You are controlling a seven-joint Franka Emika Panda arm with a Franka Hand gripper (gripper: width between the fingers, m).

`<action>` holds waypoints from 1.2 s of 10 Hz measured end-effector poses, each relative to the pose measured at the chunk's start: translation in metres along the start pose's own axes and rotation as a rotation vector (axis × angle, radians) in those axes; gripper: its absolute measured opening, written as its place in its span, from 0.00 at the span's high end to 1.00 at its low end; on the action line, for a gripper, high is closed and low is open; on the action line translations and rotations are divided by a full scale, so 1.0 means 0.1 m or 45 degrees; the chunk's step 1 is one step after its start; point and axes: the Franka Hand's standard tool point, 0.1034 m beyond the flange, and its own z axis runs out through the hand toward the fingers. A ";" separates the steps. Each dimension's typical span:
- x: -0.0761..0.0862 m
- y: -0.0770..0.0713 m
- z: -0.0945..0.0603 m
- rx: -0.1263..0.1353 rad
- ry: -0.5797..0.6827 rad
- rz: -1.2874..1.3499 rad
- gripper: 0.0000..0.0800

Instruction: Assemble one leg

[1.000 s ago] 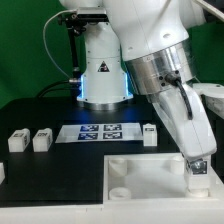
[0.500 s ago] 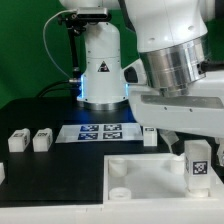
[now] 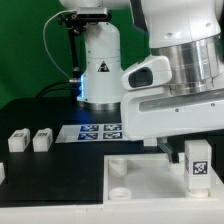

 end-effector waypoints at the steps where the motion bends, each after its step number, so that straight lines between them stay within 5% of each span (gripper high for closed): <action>1: 0.00 -0.01 0.00 0.001 0.000 0.094 0.32; 2: 0.00 -0.01 0.00 0.002 -0.001 0.120 0.51; 3: -0.01 0.00 0.00 0.002 -0.002 0.202 0.51; 4: 0.00 0.04 0.01 -0.006 -0.003 0.434 0.61; 6: 0.02 0.08 0.00 0.017 -0.014 0.737 0.62; 10: 0.02 0.13 0.02 0.134 -0.063 1.431 0.62; 12: 0.01 0.12 0.02 0.133 -0.061 1.319 0.62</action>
Offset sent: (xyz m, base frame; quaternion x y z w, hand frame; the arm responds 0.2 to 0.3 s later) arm 0.0000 0.0000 0.0000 0.0000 0.0000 0.3523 0.9359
